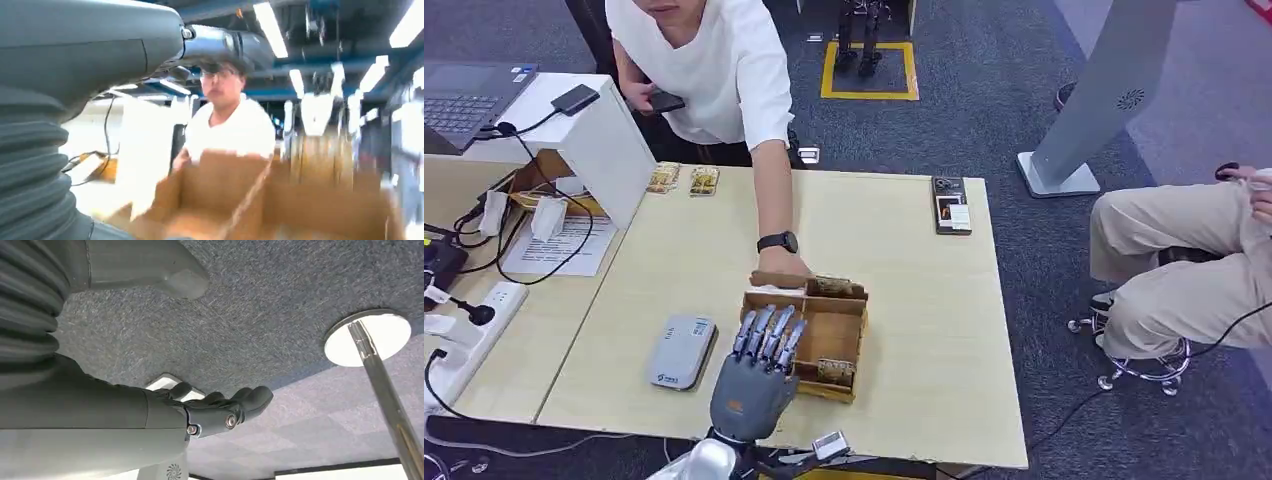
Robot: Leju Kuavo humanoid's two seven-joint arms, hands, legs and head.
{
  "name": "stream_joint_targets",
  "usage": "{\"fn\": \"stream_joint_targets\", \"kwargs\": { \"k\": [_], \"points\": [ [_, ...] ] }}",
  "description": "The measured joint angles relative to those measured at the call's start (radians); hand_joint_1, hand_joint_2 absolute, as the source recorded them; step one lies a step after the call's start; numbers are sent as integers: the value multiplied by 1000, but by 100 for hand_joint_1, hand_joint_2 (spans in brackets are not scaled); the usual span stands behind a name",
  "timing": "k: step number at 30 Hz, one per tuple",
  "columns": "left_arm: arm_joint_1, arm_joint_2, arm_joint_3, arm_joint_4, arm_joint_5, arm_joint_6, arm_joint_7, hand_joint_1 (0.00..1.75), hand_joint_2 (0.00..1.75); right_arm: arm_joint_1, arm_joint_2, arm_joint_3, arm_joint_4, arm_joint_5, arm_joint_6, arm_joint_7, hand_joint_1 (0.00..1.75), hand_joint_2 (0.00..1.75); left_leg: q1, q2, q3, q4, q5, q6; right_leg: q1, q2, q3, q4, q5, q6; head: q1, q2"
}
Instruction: Pass the card to the sensor for recognition and then transmit it.
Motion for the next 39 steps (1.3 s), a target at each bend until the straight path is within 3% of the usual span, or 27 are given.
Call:
{"fn": "stream_joint_targets", "kwargs": {
  "k": [3,4,6,7,12,24,30,35,39],
  "points": [
    [15,5,36,-64,0,3,-52,0,175,0,0,0,0,0,0,0,0,175,0,0,0,0,0,0,0,0,0,0,0,0,0,0],
    [34,2,63,-91,0,3,-106,0,175,0,0,0,0,0,0,0,0,175,0,0,0,0,0,0,0,0,0,0,0,0,0,0],
    [91,-27,143,-152,0,3,-277,0,175,1,0,0,0,0,0,-1,0,175,0,1,0,0,0,0,0,1,0,0,0,0,0,0],
    [114,-42,181,-169,0,3,-326,0,175,0,0,0,0,0,0,-1,0,175,0,1,0,0,0,0,0,1,-1,0,0,0,1,0],
    [165,-78,292,-225,0,3,-351,0,175,0,0,0,0,0,0,-1,0,175,0,0,0,0,0,1,0,0,-1,0,0,0,0,0],
    [230,-135,423,-253,0,3,-496,0,175,0,0,0,0,0,0,-3,0,175,0,0,0,0,0,0,0,0,0,0,0,0,0,0],
    [234,-134,428,-230,0,2,-536,0,175,-1,0,0,5,-1,0,-14,0,175,0,0,0,0,0,0,0,0,0,0,0,0,0,0],
    [238,-134,428,-161,0,2,-580,0,175,-1,-3,0,13,-2,0,-24,0,175,0,0,0,0,0,0,0,0,-1,0,0,0,0,0],
    [237,-134,428,-99,0,2,-583,0,175,-2,-5,0,19,-2,0,-26,0,175,0,0,0,0,0,0,0,0,-1,0,0,0,0,0]
  ]
}}
